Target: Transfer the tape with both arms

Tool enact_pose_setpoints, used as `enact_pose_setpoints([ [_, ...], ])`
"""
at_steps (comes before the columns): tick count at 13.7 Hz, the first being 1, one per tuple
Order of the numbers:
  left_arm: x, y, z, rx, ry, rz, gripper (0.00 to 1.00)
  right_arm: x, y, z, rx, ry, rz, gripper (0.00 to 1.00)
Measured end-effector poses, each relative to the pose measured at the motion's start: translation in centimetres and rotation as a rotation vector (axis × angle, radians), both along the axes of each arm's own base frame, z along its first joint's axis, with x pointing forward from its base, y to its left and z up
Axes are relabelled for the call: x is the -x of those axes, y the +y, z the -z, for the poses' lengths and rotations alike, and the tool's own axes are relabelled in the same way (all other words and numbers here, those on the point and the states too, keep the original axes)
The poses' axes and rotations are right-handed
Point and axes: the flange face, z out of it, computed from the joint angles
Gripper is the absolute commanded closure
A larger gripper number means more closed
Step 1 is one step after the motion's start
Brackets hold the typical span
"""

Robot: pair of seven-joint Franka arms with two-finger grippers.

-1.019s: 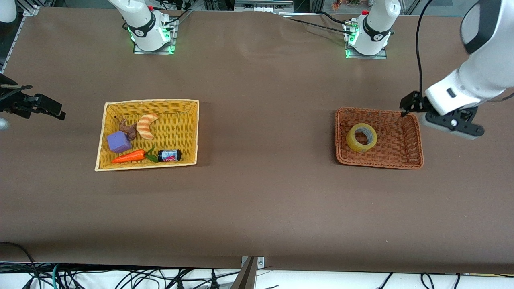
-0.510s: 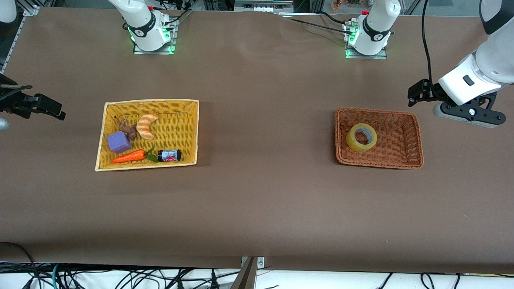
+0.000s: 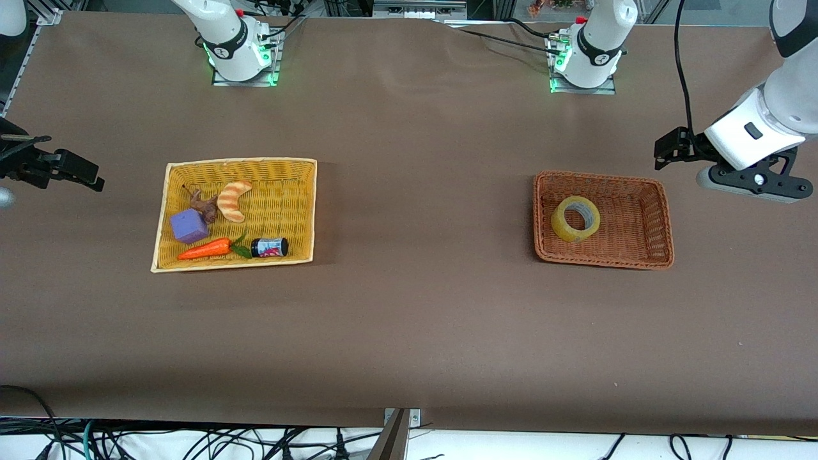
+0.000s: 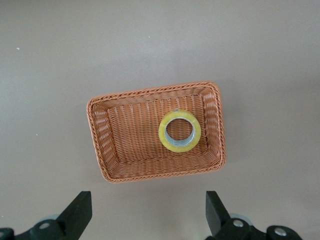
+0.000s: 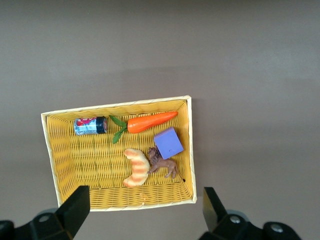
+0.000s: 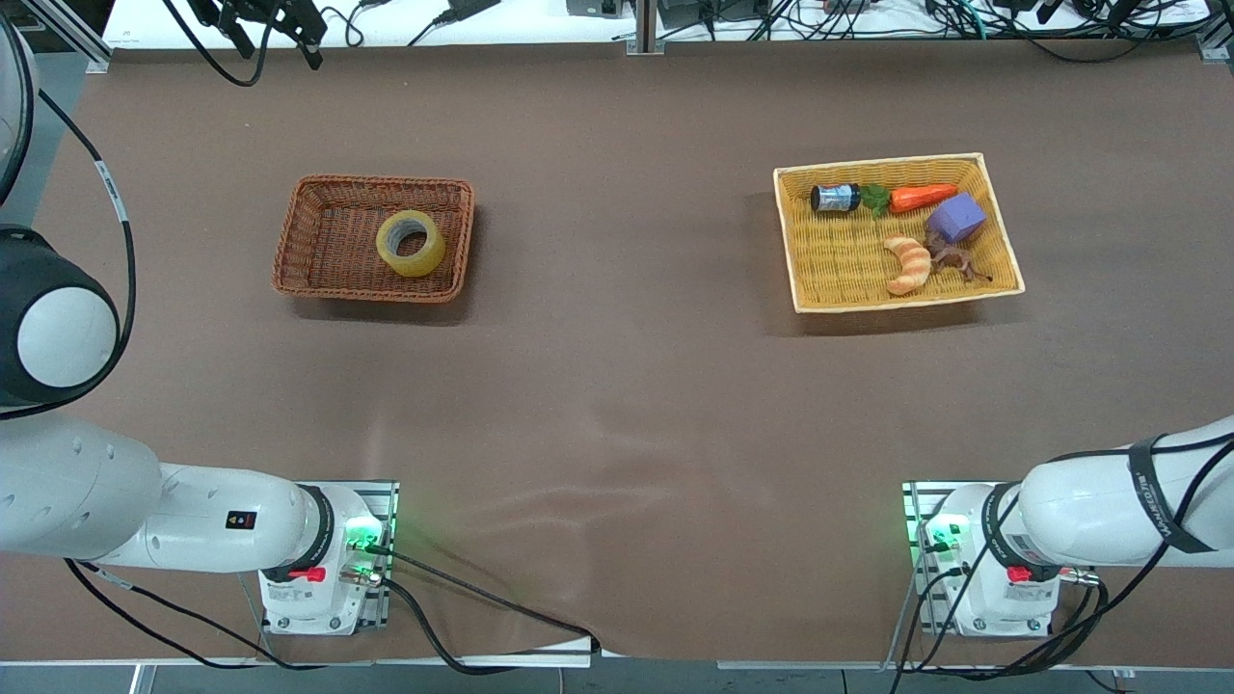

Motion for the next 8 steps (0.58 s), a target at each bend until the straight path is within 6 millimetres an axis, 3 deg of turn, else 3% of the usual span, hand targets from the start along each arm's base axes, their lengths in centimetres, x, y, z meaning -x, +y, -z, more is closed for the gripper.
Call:
enact_pose_setpoints([
  [4, 0.5, 1.8, 0.9, -0.005, 0.01, -0.032, 0.0, 0.0, 0.0, 0.0, 0.0, 0.0, 0.0, 0.0],
  [8, 0.8, 2.0, 1.2, -0.005, 0.014, -0.035, 0.0, 0.0, 0.0, 0.0, 0.0, 0.0, 0.0, 0.0],
])
